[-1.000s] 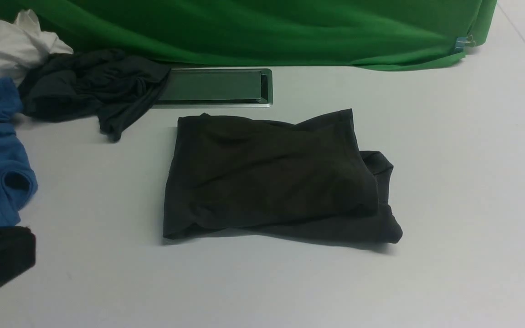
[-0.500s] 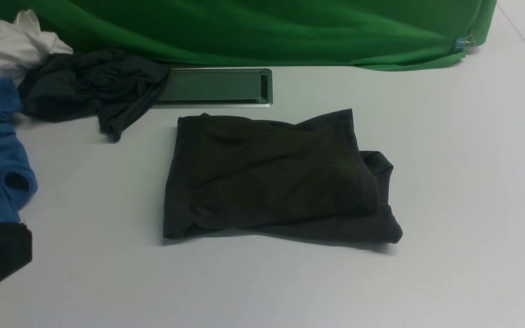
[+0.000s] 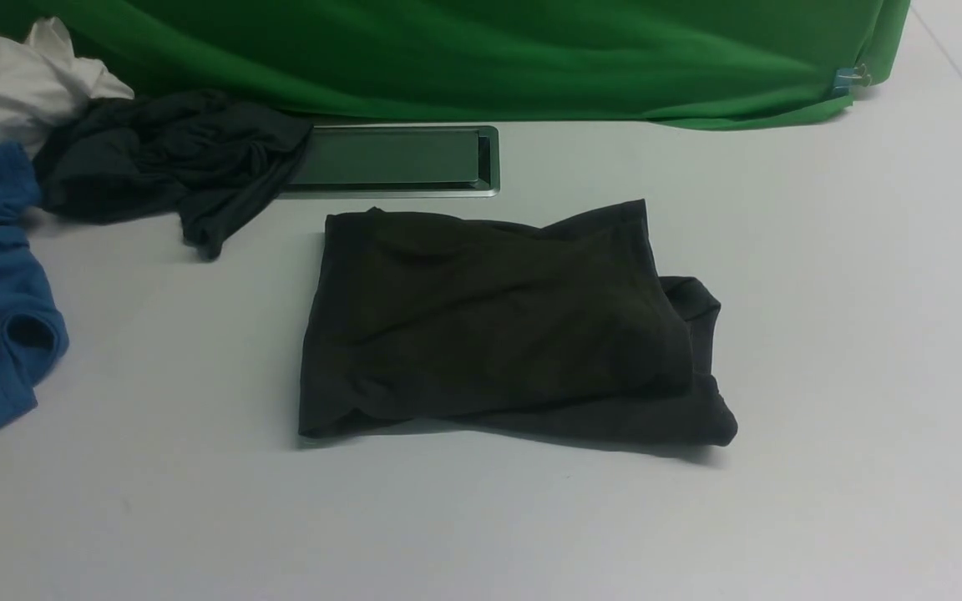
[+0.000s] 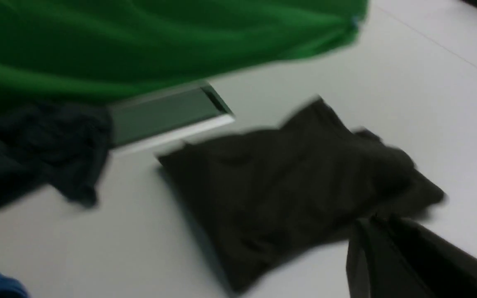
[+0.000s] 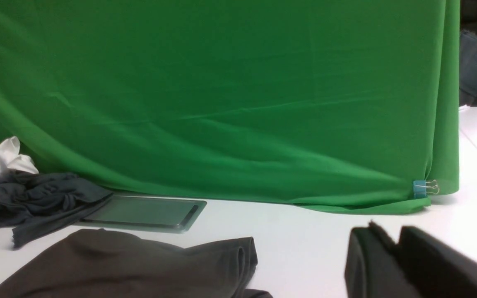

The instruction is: Fold a long-sleeved shirt on a white desktop.

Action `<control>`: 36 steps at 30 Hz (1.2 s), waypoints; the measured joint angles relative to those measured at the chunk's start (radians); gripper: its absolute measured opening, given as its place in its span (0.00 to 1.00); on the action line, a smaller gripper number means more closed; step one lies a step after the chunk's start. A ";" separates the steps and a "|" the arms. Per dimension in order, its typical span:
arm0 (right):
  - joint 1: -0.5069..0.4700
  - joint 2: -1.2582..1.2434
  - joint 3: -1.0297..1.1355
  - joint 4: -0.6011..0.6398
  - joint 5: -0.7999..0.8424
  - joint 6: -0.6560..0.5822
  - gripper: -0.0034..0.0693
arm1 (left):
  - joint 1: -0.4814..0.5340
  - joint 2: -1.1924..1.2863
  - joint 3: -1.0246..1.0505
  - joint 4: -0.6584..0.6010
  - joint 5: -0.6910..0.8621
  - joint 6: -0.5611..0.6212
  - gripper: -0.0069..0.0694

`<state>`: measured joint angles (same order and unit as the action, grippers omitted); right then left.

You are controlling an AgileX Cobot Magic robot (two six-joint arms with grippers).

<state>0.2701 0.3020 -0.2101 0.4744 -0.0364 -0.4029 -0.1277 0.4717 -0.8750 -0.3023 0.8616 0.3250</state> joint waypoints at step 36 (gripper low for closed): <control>0.000 0.000 0.000 0.000 0.002 0.000 0.28 | 0.086 -0.474 0.882 0.326 -0.574 -0.227 0.11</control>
<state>0.2701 0.3020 -0.2101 0.4744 -0.0341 -0.4025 -0.0421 -0.0022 0.0068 0.0235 0.2876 0.0977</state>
